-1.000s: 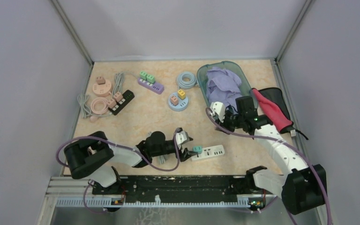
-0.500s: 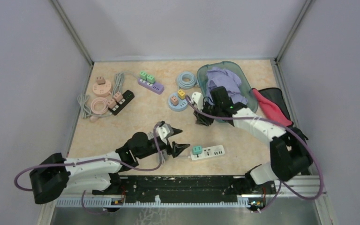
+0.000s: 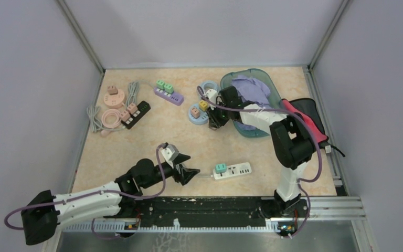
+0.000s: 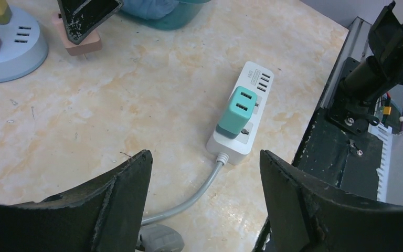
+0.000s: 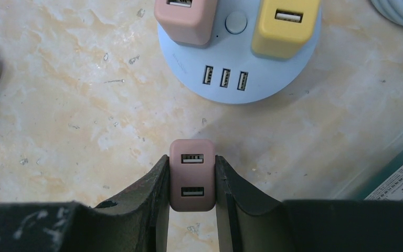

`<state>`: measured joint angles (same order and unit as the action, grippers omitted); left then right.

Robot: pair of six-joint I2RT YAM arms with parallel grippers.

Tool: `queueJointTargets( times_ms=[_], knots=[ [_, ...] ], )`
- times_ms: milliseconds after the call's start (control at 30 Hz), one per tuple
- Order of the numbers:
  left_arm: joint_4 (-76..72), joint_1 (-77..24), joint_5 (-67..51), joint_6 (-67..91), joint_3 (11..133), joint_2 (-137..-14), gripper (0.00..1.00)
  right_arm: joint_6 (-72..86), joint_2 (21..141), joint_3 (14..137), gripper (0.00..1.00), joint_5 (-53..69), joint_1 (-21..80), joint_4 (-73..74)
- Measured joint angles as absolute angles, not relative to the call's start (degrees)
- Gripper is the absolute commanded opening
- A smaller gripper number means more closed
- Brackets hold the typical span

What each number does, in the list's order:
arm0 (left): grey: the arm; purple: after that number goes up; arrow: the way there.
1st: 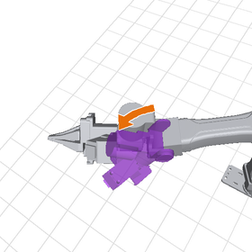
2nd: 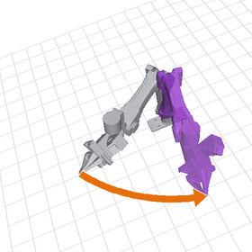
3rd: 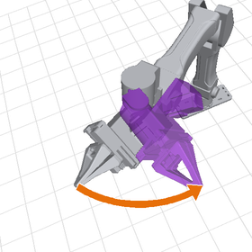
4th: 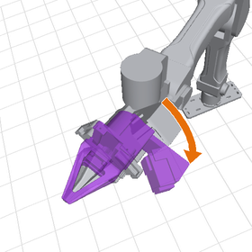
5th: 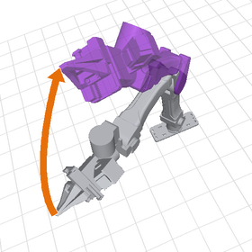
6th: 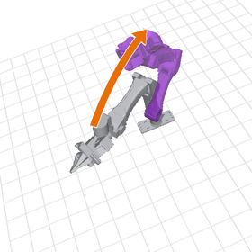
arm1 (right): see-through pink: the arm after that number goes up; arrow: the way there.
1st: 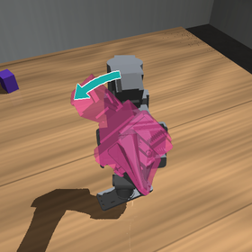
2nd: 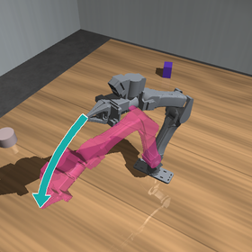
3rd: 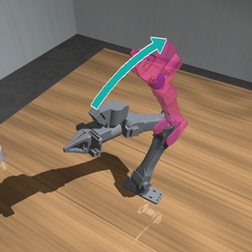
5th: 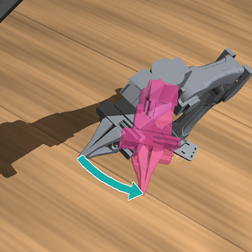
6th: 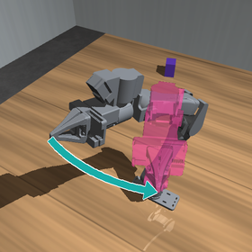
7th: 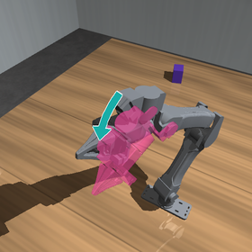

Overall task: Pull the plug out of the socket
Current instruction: Place the plug at the center of the board.

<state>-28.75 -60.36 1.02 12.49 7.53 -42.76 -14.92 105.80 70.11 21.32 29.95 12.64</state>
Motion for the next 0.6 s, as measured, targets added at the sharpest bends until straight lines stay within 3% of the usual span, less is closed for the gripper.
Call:
queueJointTargets(
  times_ms=[200, 467, 600],
  knots=[
    [-28.86, -60.36, 1.63, 14.06, 7.44, -42.61, 0.81, -13.28, 105.84, 70.11, 0.3, 20.84, 29.98, 12.32],
    [-30.57, -60.36, 1.58, 15.53, 7.44, -46.89, 0.83, -11.25, 105.84, 70.11, 0.51, 19.2, 30.0, 11.46],
    [-32.27, -60.36, 1.74, 15.31, 7.44, -48.53, 0.88, -10.39, 105.84, 70.11, 0.53, 17.56, 29.98, 11.31]
  ],
)
